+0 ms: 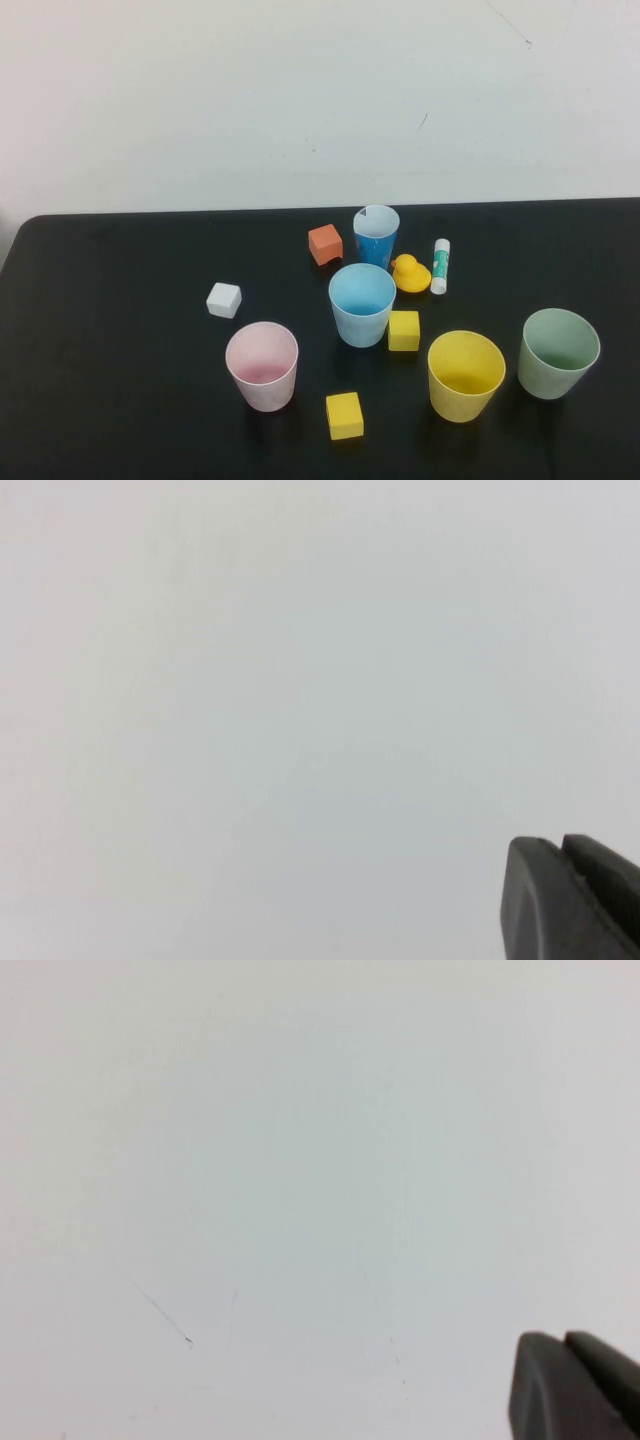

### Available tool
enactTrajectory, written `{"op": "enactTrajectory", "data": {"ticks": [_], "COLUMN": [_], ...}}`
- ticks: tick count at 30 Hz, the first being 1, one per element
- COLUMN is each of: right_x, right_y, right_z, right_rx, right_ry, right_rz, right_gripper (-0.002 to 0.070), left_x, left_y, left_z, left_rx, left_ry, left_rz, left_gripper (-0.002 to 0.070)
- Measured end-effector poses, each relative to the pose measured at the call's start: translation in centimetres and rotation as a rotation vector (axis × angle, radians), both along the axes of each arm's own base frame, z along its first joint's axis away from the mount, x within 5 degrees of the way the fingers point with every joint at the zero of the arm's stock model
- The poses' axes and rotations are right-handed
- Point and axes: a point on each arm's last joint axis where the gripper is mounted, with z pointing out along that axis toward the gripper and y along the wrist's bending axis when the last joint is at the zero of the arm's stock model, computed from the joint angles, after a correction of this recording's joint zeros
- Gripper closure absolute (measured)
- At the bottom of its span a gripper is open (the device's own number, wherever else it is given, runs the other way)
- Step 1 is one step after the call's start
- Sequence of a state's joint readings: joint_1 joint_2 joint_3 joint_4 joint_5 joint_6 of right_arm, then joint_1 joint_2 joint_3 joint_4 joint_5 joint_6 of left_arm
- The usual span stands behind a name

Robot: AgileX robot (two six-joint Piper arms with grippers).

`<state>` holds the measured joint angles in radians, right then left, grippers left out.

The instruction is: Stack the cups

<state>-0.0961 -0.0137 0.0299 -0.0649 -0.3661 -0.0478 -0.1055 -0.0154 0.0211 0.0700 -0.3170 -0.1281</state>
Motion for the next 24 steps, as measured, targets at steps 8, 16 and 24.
{"op": "enactTrajectory", "data": {"ticks": [8, 16, 24], "right_x": [-0.2, -2.0, -1.0], "right_y": [0.0, -0.4, -1.0], "right_z": [1.3, 5.7, 3.8], "right_rx": [0.023, -0.164, -0.241], "right_ry": [0.017, 0.233, 0.62], "right_rz": [0.01, -0.115, -0.15], "right_gripper": [0.0679, 0.0679, 0.0679], "left_x": [-0.3, -0.7, 3.2], "left_y": [0.3, 0.2, -0.6], "left_z": [1.0, 6.8, 8.4], "left_rx": [-0.15, -0.055, -0.006], "left_ry": [-0.059, 0.128, 0.599], "left_rz": [-0.029, -0.005, -0.034], "left_gripper": [0.0675, 0.0675, 0.0675]}}
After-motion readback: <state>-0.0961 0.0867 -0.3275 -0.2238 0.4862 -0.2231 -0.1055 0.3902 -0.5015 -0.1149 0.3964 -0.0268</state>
